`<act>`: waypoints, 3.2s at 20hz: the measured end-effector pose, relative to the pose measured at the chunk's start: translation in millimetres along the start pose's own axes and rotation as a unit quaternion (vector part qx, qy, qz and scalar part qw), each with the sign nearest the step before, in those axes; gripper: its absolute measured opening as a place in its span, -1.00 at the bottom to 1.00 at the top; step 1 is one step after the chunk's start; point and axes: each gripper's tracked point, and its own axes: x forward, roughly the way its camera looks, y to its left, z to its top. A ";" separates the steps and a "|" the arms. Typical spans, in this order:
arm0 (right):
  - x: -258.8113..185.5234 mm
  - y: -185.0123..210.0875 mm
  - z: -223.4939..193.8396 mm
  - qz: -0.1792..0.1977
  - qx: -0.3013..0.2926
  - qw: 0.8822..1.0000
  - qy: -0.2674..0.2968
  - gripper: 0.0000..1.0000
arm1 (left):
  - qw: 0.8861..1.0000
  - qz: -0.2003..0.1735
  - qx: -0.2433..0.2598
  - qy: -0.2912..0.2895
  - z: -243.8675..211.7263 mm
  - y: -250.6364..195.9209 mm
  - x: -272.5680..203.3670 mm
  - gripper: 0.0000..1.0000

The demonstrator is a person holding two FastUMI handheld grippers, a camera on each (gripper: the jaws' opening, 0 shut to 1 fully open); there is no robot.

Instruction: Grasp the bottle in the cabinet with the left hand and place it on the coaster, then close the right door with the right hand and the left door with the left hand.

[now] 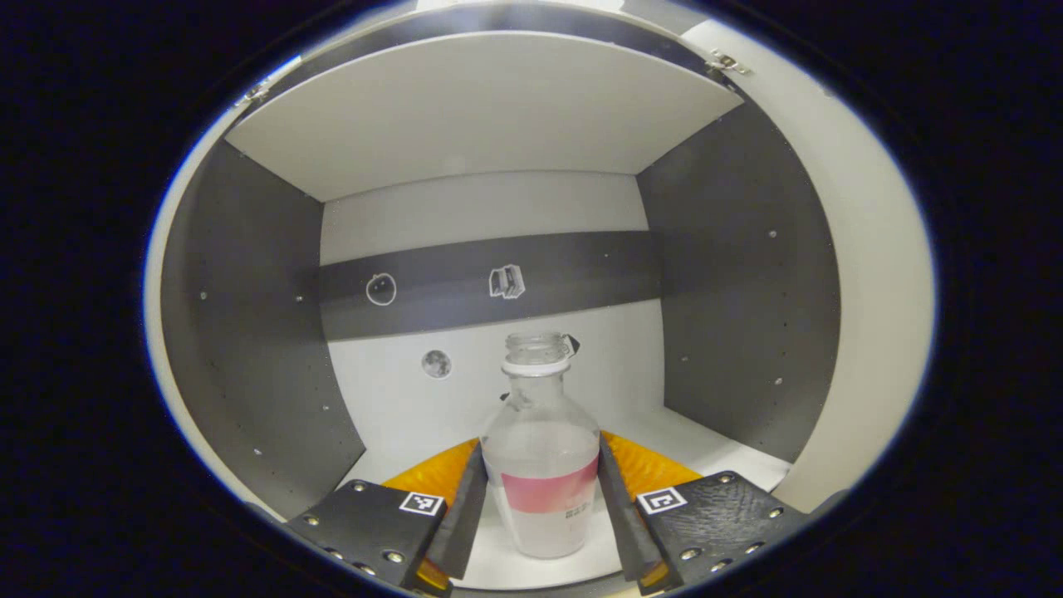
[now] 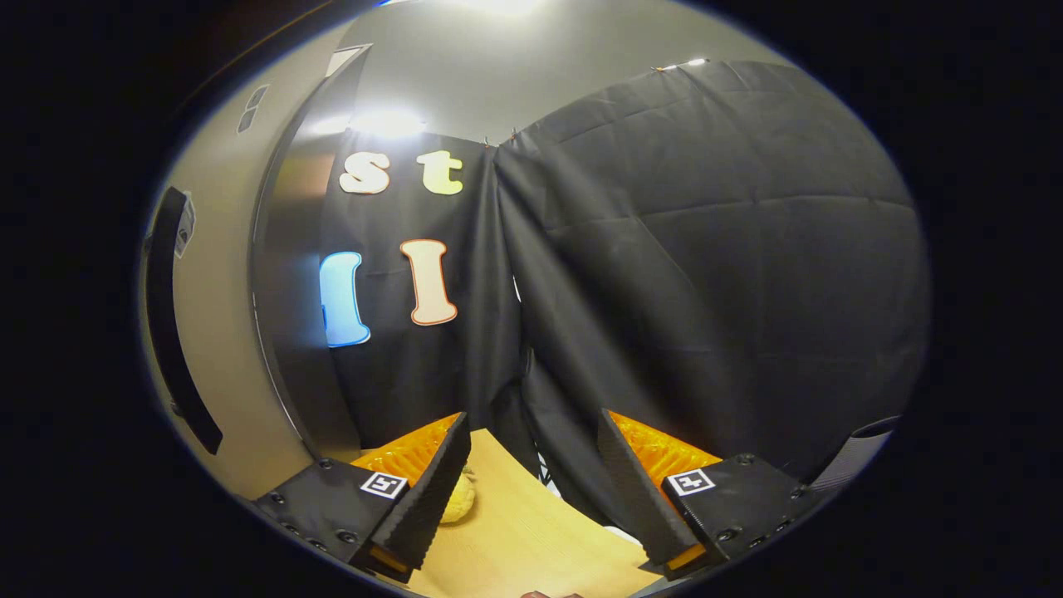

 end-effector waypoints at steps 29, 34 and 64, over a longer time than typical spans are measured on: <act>-96.0 24.6 47.0 0.016 -0.005 0.999 -0.035 0.96 | 0.995 -0.083 -0.052 -0.023 -57.2 6.9 -227.8 0.38; -121.3 30.3 41.6 0.017 -0.009 0.999 -0.029 0.96 | 0.994 -0.094 -0.059 -0.007 -106.7 2.7 -260.8 0.38; -199.6 27.8 10.2 0.004 -0.047 0.998 0.040 0.86 | 0.983 -0.158 -0.063 0.068 -339.7 -88.3 -340.1 0.39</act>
